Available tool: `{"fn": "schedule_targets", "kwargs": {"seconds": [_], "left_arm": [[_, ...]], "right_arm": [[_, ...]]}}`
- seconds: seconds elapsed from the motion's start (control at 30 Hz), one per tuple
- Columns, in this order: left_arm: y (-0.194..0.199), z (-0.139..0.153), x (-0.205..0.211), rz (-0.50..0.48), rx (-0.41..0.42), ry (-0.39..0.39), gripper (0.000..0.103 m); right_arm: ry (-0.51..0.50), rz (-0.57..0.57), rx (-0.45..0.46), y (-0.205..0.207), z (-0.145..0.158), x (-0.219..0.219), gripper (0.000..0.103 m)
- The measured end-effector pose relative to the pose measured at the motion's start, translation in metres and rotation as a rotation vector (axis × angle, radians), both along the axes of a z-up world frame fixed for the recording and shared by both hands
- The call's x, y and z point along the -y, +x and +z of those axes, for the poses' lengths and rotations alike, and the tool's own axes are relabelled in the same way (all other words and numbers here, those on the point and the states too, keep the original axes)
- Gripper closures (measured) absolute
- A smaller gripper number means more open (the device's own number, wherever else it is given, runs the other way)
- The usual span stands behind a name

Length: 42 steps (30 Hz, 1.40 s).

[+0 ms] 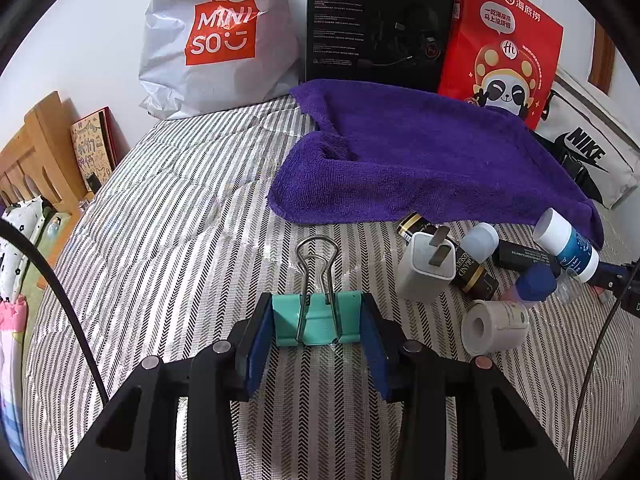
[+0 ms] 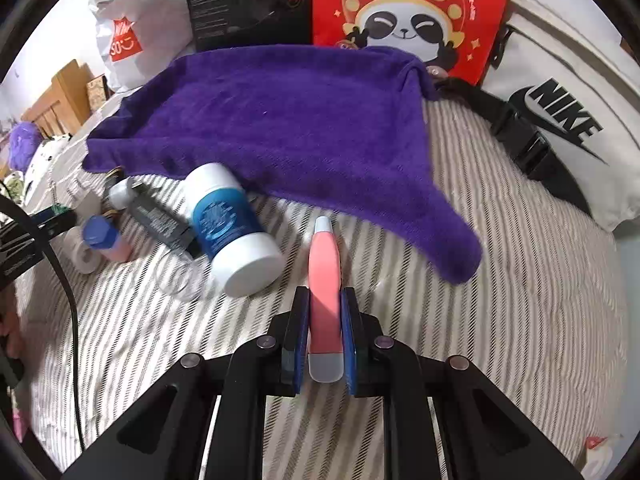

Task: Organize rigid objects
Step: 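Grasp the mint-green binder clip with the left gripper while the right grasps the pink marker tube, then set the binder clip on the purple towel with the left while the right sets the pink tube there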

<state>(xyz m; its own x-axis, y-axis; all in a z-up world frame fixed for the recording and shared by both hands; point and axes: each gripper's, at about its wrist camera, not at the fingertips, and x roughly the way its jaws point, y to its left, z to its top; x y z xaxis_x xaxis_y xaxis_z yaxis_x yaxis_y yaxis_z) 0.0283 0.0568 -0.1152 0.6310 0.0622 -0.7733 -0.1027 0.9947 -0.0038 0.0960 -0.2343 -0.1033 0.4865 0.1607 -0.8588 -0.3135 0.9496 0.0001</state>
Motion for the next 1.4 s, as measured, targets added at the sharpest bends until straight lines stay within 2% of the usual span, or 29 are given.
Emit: {"fn": "schedule_targets", "kwargs": {"seconds": [0.3, 0.43, 0.77, 0.97, 1.13, 1.4], "left_arm": [[-0.001, 0.000, -0.002, -0.007, 0.004, -0.018, 0.063], [-0.003, 0.003, -0.003, -0.013, -0.013, 0.008, 0.063], [0.000, 0.036, -0.034, 0.009, 0.013, -0.089, 0.063], [0.029, 0.062, -0.030, -0.040, 0.047, -0.124, 0.063], [0.060, 0.078, -0.019, -0.093, 0.065, -0.120, 0.063], [0.113, 0.084, 0.000, -0.152, 0.067, -0.106, 0.063]], "right_arm": [[0.022, -0.027, -0.006, 0.005, 0.000, 0.003, 0.088], [0.024, -0.076, -0.031, 0.003, 0.007, 0.016, 0.088], [0.057, -0.093, 0.009, 0.009, 0.044, 0.028, 0.088], [0.081, -0.092, 0.052, 0.034, 0.065, 0.023, 0.088], [0.078, -0.080, 0.074, 0.061, 0.072, 0.015, 0.088], [0.096, -0.064, 0.076, 0.115, 0.069, -0.001, 0.088]]}}
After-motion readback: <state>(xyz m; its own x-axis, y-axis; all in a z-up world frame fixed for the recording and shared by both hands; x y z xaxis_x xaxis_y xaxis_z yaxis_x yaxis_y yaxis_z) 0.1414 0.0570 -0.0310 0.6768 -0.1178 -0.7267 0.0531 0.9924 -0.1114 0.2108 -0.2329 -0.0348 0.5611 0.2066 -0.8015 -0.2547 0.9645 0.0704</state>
